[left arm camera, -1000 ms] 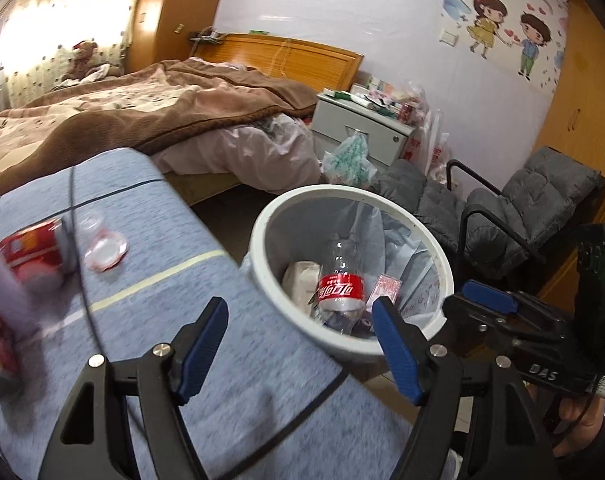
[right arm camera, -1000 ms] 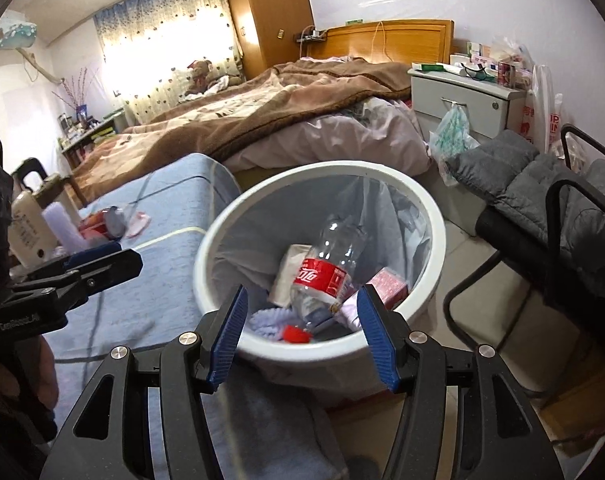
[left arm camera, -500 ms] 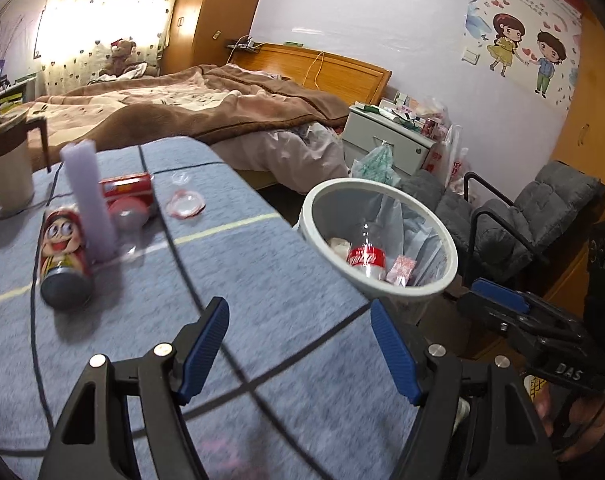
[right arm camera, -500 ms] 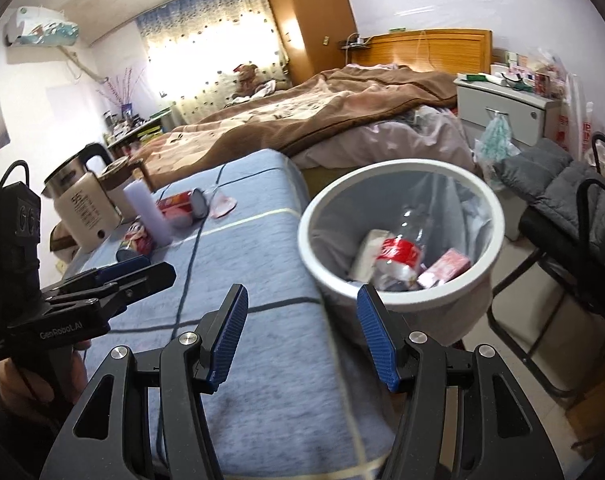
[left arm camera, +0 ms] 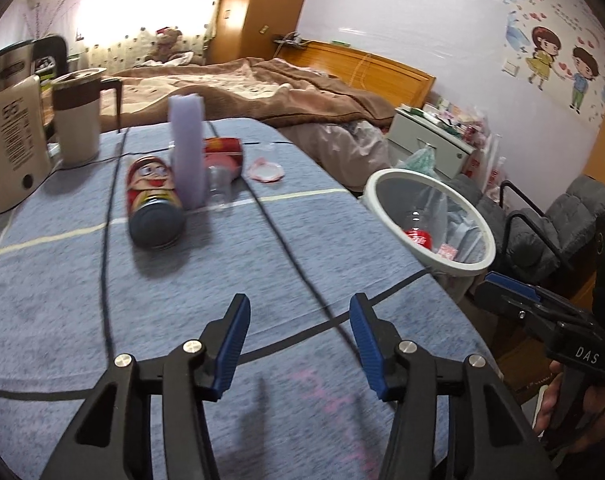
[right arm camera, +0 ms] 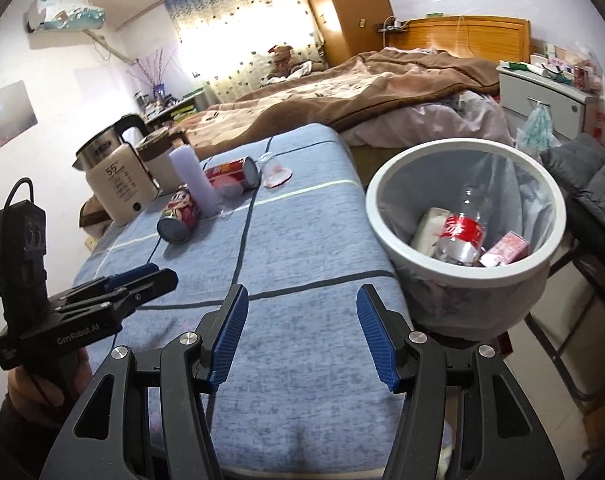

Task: Collect trash
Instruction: 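Move both open tools back toward the items on the bed, then grasp the red Wahaha can with the left tool while the right tool grasps the lavender foam sleeve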

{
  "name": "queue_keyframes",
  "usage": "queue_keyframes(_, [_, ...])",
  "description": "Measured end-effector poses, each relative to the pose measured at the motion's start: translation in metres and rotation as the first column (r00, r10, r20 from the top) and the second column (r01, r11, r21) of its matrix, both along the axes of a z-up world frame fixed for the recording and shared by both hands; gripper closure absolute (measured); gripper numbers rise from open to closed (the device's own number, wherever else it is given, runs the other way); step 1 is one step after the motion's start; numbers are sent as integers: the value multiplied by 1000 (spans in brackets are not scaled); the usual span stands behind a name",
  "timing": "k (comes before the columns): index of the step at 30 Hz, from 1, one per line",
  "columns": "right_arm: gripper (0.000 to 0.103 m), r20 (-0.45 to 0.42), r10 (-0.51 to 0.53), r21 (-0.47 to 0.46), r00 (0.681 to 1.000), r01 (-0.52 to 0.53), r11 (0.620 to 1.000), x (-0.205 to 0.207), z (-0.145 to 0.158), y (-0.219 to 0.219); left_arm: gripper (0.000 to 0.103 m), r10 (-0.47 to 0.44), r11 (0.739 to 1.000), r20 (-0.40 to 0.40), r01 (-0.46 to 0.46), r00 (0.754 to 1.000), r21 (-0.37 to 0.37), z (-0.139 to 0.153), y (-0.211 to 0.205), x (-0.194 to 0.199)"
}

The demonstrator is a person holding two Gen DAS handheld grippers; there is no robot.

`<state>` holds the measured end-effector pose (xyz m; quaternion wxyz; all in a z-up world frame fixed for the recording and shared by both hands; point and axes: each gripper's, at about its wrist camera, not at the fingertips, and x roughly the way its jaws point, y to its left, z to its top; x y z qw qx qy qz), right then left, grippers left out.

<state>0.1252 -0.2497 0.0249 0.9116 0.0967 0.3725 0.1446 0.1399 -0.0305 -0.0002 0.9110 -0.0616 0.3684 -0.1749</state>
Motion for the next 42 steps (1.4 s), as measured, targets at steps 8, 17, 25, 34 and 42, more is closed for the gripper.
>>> queue_keyframes(8, [45,-9,48,-37,999,-49,998,8,0,21,49,70,998,-21,-70,997,0,-2,25,3])
queue_keyframes(17, [46,-17,64,-64,998,-65,996,33,4,35,43,135,991,-26,-135,991,13,3,45,21])
queue_keyframes(25, [46,-2,88,-70,996,-88,994,52,9,50,36,198,980,-17,-198,980,18,11,61,56])
queue_keyframes(34, [46,6,86,-75,996,-85,994,74,12,58,36,247,969,-85,-246,965,16,-9,70,109])
queue_keyframes(42, [46,7,108,-72,994,-107,992,91,14,75,45,233,971,-121,-237,965,-19,-26,77,110])
